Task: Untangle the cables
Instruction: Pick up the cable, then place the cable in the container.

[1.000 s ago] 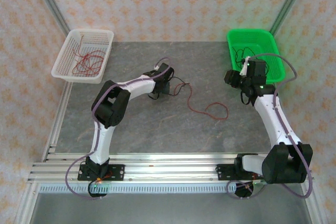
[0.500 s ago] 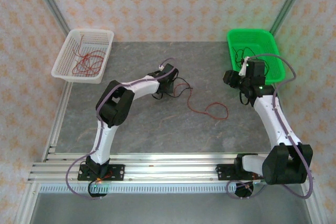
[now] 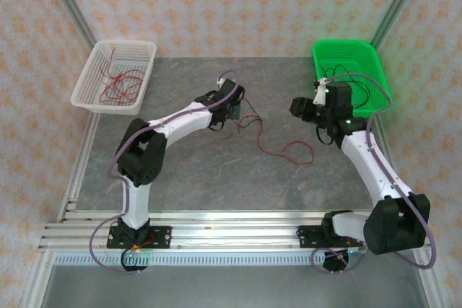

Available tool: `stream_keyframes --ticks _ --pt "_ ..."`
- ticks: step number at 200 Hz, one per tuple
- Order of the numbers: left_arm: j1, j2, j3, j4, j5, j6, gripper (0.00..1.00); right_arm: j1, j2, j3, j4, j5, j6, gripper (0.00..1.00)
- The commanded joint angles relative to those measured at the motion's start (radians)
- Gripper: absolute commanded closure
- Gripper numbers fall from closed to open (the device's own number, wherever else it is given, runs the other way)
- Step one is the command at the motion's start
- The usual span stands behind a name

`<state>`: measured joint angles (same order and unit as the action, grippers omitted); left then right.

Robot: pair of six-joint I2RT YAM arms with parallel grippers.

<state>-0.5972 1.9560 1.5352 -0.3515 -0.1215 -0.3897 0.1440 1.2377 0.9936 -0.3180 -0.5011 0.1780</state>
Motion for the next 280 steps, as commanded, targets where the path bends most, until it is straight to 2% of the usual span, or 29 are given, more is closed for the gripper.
stream_keyframes --ticks 1,68,130,176,226,280 --pt "-0.028 -0.076 0.033 -0.029 -0.034 0.021 1.0 0.036 0.027 -0.007 0.079 -0.051 0.041 0.52" --pt "-0.073 -0.171 0.043 -0.027 -0.019 0.027 1.0 0.064 0.072 0.004 0.133 -0.094 0.074 0.48" --pt "-0.12 -0.224 0.063 0.009 0.016 0.049 1.0 0.067 0.057 -0.036 0.307 -0.175 0.286 0.48" --pt "-0.152 -0.292 0.087 0.06 0.055 0.055 1.0 0.07 0.029 -0.027 0.257 -0.118 0.255 0.48" --pt "-0.177 -0.319 0.155 0.032 0.034 0.07 1.0 0.07 -0.006 -0.057 0.267 -0.114 0.257 0.48" --pt "-0.191 -0.307 0.223 -0.032 0.04 0.086 1.0 0.07 -0.044 -0.003 0.204 -0.142 0.11 0.47"
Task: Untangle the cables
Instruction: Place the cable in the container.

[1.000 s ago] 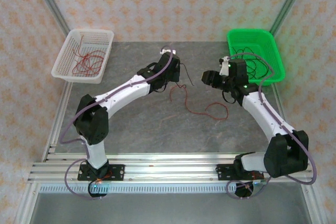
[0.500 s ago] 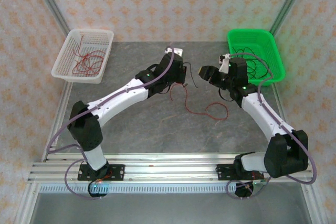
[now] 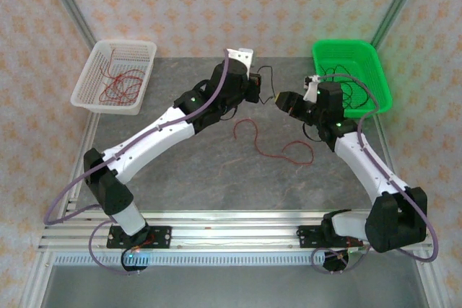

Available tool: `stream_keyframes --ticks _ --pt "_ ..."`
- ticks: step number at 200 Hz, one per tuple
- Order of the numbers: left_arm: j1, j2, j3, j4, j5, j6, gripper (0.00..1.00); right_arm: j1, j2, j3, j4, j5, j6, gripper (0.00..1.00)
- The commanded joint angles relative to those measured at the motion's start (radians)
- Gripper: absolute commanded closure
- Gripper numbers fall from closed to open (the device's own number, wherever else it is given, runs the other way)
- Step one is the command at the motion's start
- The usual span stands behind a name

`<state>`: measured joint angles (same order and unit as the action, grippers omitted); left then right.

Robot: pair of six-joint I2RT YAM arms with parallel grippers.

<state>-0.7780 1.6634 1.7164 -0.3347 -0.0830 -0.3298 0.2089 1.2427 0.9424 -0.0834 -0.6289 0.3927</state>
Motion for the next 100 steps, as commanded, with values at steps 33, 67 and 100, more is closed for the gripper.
stream_keyframes --ticks 33,67,100 --pt "-0.019 0.002 0.068 -0.087 0.021 0.041 1.0 0.005 -0.058 0.13 -0.148 -0.001 -0.343 0.45" --pt "-0.024 0.008 0.093 -0.121 0.067 0.058 1.0 0.006 -0.078 0.162 -0.183 0.034 -0.564 0.43" --pt "-0.029 0.026 0.137 -0.169 0.122 0.083 1.0 0.008 -0.089 0.176 -0.164 0.029 -0.734 0.42"
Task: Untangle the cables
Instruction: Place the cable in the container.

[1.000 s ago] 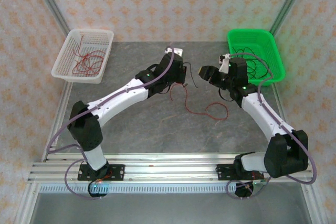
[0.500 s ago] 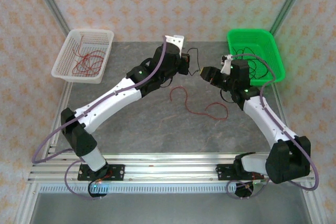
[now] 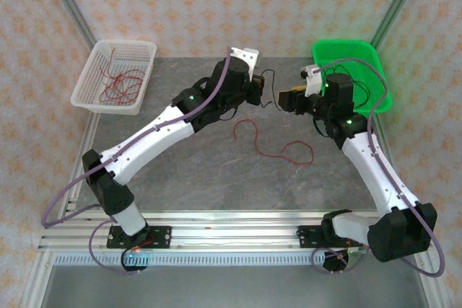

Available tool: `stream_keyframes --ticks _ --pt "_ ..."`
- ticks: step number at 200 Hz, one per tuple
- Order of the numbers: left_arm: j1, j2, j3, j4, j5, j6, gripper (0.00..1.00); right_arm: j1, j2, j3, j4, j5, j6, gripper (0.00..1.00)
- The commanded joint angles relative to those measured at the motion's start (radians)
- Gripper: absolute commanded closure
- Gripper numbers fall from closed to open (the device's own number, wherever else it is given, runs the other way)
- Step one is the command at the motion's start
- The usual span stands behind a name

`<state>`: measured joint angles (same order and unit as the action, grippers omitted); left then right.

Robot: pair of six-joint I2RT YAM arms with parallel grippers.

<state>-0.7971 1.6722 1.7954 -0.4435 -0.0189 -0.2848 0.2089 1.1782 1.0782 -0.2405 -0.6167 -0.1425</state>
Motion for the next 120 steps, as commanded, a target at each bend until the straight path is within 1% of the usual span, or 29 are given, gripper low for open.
stream_keyframes --ticks 1,21,38,63,99,120 --pt "-0.011 0.019 0.059 -0.061 0.059 0.04 1.0 0.008 -0.024 0.042 -0.006 0.016 -0.202 0.42" --pt "-0.015 0.029 0.083 -0.088 0.084 0.057 1.0 0.009 -0.029 0.051 0.018 -0.02 -0.267 0.42" --pt "-0.017 0.032 0.089 -0.095 0.109 0.062 1.0 0.009 -0.034 0.053 0.051 -0.036 -0.293 0.42" --pt "-0.023 0.034 0.092 -0.095 0.138 0.063 1.0 0.008 -0.023 0.07 0.077 -0.043 -0.302 0.42" --pt "-0.043 0.044 0.101 -0.098 0.161 0.07 1.0 0.008 -0.006 0.092 0.102 -0.011 -0.304 0.43" --pt "-0.054 0.047 0.106 -0.1 0.164 0.072 1.0 0.009 -0.003 0.109 0.096 -0.023 -0.306 0.45"
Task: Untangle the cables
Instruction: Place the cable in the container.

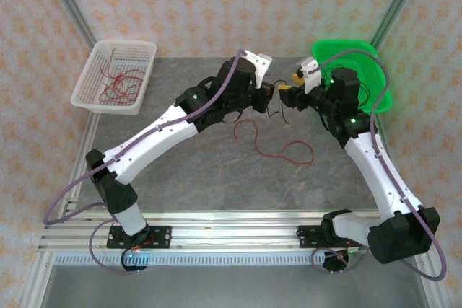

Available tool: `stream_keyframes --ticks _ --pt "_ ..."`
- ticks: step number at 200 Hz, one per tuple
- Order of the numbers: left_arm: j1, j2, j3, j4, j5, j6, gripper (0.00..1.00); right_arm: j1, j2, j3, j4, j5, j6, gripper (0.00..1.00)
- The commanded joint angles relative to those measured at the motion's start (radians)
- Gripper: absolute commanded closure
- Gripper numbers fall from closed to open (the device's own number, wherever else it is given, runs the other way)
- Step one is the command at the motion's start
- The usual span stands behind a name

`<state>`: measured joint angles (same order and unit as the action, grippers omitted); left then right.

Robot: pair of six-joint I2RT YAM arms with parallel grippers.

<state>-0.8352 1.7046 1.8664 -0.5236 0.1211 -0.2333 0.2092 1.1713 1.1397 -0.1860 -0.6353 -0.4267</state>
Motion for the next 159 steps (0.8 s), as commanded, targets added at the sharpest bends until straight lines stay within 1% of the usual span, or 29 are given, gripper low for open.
stream_keyframes --ticks 1,20,38,75,93,104,119,135,145,159 --pt "-0.016 0.015 0.034 -0.019 0.025 0.02 1.0 0.008 0.004 0.049 0.041 -0.006 -0.022 0.45" --pt "-0.022 0.013 0.034 -0.015 0.025 0.019 1.0 0.01 0.028 0.052 0.034 -0.027 -0.024 0.5" --pt "-0.028 0.008 0.033 -0.011 0.028 0.019 1.0 0.009 0.028 0.046 0.031 -0.034 -0.027 0.57" --pt "-0.034 0.001 0.033 -0.006 0.028 0.017 1.0 0.009 0.017 0.036 0.028 -0.037 -0.029 0.79" --pt "-0.035 -0.003 0.033 -0.003 0.026 0.016 1.0 0.009 0.014 0.028 0.03 -0.035 -0.029 0.93" --pt "-0.035 -0.006 0.033 0.0 0.024 0.016 1.0 0.009 0.014 0.024 0.032 -0.032 -0.027 0.98" --pt "-0.036 -0.012 0.035 0.0 0.021 0.014 1.0 0.01 0.014 0.018 0.032 -0.027 -0.025 0.99" --pt "-0.036 -0.022 0.032 0.005 0.003 0.012 1.0 0.009 -0.019 0.008 0.029 -0.019 -0.012 0.96" --pt "-0.036 -0.03 0.032 0.005 -0.024 0.009 1.0 0.009 -0.033 -0.004 0.035 -0.001 0.028 0.9" --pt "-0.036 -0.039 0.027 0.002 -0.062 0.011 1.0 0.009 -0.05 -0.006 0.024 0.042 0.135 0.77"
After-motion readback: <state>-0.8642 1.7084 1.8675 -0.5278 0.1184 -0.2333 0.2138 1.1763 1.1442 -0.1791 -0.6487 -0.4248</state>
